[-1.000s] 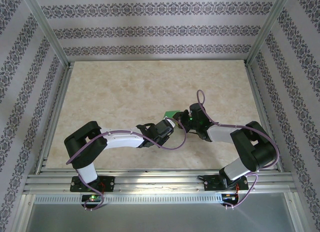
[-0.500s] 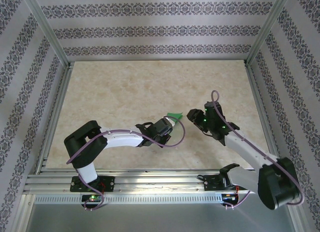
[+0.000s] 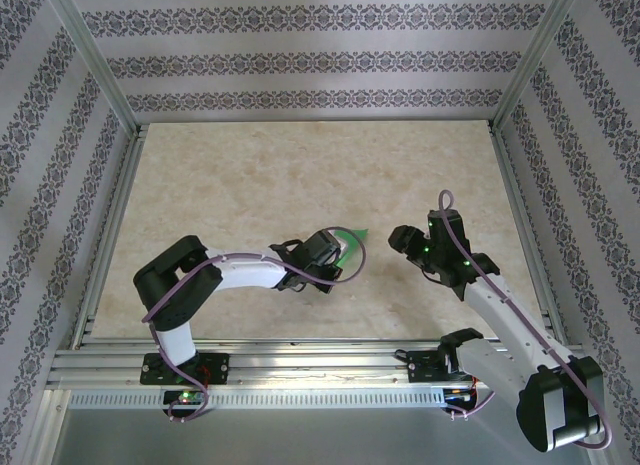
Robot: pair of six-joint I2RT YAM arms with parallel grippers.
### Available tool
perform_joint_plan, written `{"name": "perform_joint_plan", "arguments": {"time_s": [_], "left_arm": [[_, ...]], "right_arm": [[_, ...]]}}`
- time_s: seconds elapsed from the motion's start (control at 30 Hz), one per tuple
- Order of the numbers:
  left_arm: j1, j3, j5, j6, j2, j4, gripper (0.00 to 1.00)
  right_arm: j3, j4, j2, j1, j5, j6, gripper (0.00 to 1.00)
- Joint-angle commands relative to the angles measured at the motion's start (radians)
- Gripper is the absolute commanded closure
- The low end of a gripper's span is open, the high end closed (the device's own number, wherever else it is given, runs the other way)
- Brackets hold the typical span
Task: Fold a paper plane with a square sheet of paper (pick it up from the middle)
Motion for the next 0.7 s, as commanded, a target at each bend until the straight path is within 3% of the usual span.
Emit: {"name": "perform_joint_plan", "arguments": {"time_s": [0.0, 0.23, 0.5, 0.67], "left_arm": [[0.034, -0.027, 0.117, -0.051, 0.012, 0.062, 1.00], [0.097, -0.061, 0.306, -0.146, 0.044, 0.183, 1.00], [0.139, -0.114, 0.437, -0.247, 0.087, 0.327, 1.00], [0.159, -0.130, 0.498, -0.295, 0.103, 0.380, 1.00]], "right_arm": [[-0.008, 0.083, 0.008, -0.016, -0.156, -0.060, 0.42], [-0.097, 0.401, 0.142, -0.016, -0.448, 0.016, 0.51], [-0.091, 0.502, 0.309, 0.043, -0.505, 0.007, 0.70], [-0.064, 0.551, 0.390, 0.084, -0.527, 0.000, 0.74]]}}
